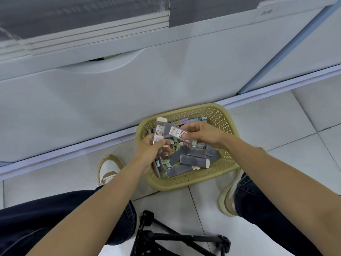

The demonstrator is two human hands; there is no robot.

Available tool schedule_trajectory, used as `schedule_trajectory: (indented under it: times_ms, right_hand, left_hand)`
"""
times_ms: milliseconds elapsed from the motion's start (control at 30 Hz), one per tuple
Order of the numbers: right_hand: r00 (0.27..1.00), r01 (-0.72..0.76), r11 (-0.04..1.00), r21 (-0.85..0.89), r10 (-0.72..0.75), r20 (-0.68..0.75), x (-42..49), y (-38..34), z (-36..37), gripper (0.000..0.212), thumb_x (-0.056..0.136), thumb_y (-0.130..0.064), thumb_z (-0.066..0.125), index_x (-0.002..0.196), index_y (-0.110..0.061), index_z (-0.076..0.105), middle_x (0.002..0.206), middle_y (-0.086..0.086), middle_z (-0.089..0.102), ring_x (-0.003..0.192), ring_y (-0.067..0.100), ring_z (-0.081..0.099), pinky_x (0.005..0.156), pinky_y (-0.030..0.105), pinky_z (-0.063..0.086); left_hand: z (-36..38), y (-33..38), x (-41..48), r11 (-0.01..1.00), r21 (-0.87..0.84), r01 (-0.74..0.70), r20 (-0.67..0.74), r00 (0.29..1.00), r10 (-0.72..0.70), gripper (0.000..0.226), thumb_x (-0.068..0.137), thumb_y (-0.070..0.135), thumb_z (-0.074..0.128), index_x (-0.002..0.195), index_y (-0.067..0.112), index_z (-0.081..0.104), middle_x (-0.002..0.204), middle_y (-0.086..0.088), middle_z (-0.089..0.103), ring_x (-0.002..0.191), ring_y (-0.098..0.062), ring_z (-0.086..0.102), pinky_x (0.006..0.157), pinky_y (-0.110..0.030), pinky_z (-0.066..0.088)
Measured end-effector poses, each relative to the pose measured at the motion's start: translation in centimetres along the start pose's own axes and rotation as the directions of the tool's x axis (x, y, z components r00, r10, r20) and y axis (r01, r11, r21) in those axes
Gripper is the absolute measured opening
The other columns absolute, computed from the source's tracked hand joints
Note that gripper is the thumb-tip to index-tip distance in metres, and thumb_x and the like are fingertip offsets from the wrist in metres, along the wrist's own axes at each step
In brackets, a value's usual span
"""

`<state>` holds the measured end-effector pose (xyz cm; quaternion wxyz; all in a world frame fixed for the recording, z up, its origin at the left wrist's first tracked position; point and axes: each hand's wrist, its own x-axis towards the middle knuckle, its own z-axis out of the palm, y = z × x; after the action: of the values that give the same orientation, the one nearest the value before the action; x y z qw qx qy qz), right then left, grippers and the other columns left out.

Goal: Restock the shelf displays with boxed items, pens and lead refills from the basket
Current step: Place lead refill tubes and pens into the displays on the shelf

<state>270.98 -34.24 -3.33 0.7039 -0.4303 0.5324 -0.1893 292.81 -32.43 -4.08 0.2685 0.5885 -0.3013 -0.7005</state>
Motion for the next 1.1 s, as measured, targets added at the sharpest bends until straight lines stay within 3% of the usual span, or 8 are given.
schedule_trajectory:
  times_ms: [100, 367, 633, 700, 800, 967, 1033, 1100]
  right_hand:
    - [0.999, -0.017, 1.000, 0.018, 0.017, 0.038, -0.1, -0.2, 0.5, 0.028, 0.091, -0.006, 0.063, 0.119, -0.010, 0.067, 0.094, 0.006, 0.067, 0.074, 0.010, 0.061, 0.066, 0.021, 0.053]
    - [1.000, -0.010, 0.992, -0.123, 0.011, 0.000, -0.5, -1.5, -1.1, 0.033, 0.081, -0.003, 0.074, 0.112, -0.013, 0.066, 0.104, -0.001, 0.069, 0.080, 0.007, 0.066, 0.067, 0.018, 0.053]
    - [0.976, 0.106, 0.986, 0.128, -0.079, -0.201, 0.6, -0.6, 0.9, 0.031, 0.089, -0.011, 0.068, 0.114, -0.003, 0.050, 0.091, 0.016, 0.072, 0.078, 0.023, 0.071, 0.075, 0.035, 0.060]
    - [0.955, 0.028, 0.994, -0.104, -0.058, -0.291, 0.5, 0.9, 0.6, 0.027, 0.091, -0.021, 0.066, 0.111, -0.007, 0.053, 0.095, 0.011, 0.070, 0.078, 0.020, 0.069, 0.075, 0.034, 0.059]
    - [0.961, -0.222, 0.678, -0.701, 0.031, -0.275, 0.0, 4.5, 1.0, 0.045, 0.078, -0.038, 0.077, 0.108, -0.015, 0.053, 0.106, 0.004, 0.061, 0.095, 0.021, 0.059, 0.082, 0.039, 0.054]
    - [0.986, -0.140, 0.179, -0.974, -0.067, -0.154, -0.3, 8.3, 2.9, 0.062, 0.071, -0.043, 0.079, 0.115, -0.013, 0.047, 0.119, 0.008, 0.043, 0.113, 0.027, 0.042, 0.076, 0.038, 0.046]
    - [0.990, -0.076, 0.150, -0.986, -0.110, -0.093, -0.2, 8.5, 2.7, 0.044, 0.079, -0.034, 0.073, 0.111, -0.011, 0.055, 0.117, 0.009, 0.043, 0.112, 0.028, 0.044, 0.074, 0.039, 0.047]
    - [0.991, -0.071, 0.321, -0.944, -0.086, -0.104, -0.1, 8.0, 2.1, 0.030, 0.083, -0.030, 0.072, 0.102, -0.008, 0.062, 0.111, 0.008, 0.049, 0.105, 0.027, 0.051, 0.078, 0.040, 0.049]
  left_hand:
    - [0.1, 0.4, 0.1, 0.998, -0.057, -0.015, -0.040, 0.999, 0.013, 0.020, 0.095, 0.003, 0.053, 0.113, 0.007, 0.060, 0.066, 0.002, 0.068, 0.053, -0.009, 0.059, 0.054, -0.021, 0.053]
    - [0.1, 0.3, -0.4, 0.972, 0.220, -0.077, 0.202, 0.979, 0.032, 0.028, 0.092, 0.020, 0.063, 0.119, 0.014, 0.057, 0.090, -0.004, 0.069, 0.065, -0.009, 0.062, 0.061, -0.023, 0.052]
    - [-0.3, 0.4, -0.8, 0.980, 0.185, -0.074, 0.185, 0.982, 0.039, 0.031, 0.091, 0.004, 0.063, 0.120, 0.004, 0.053, 0.095, -0.016, 0.073, 0.072, -0.016, 0.071, 0.063, -0.024, 0.057]
    - [-1.0, 0.3, -0.6, 0.984, 0.169, -0.047, 0.137, 0.990, 0.024, 0.035, 0.092, 0.003, 0.062, 0.125, 0.004, 0.052, 0.098, -0.016, 0.072, 0.072, -0.015, 0.071, 0.064, -0.024, 0.058]
    - [-1.9, -0.3, -0.3, 0.983, 0.182, -0.014, 0.093, 0.996, -0.003, 0.036, 0.092, 0.004, 0.061, 0.127, 0.003, 0.051, 0.095, -0.011, 0.072, 0.074, -0.015, 0.071, 0.065, -0.023, 0.058]
    - [-2.0, -1.0, 0.1, 0.985, 0.171, 0.002, 0.082, 0.997, -0.016, 0.033, 0.091, 0.005, 0.063, 0.123, 0.005, 0.055, 0.090, -0.007, 0.074, 0.075, -0.016, 0.072, 0.064, -0.022, 0.058]
    - [-2.1, -1.1, 0.1, 0.985, 0.171, 0.006, 0.086, 0.996, -0.021, 0.032, 0.091, 0.006, 0.064, 0.122, 0.005, 0.057, 0.092, -0.008, 0.074, 0.077, -0.018, 0.073, 0.064, -0.022, 0.057]
    - [-2.0, -1.1, 0.1, 0.985, 0.172, 0.006, 0.097, 0.995, -0.023, 0.032, 0.091, 0.006, 0.064, 0.122, 0.003, 0.058, 0.094, -0.010, 0.074, 0.079, -0.019, 0.073, 0.065, -0.023, 0.057]
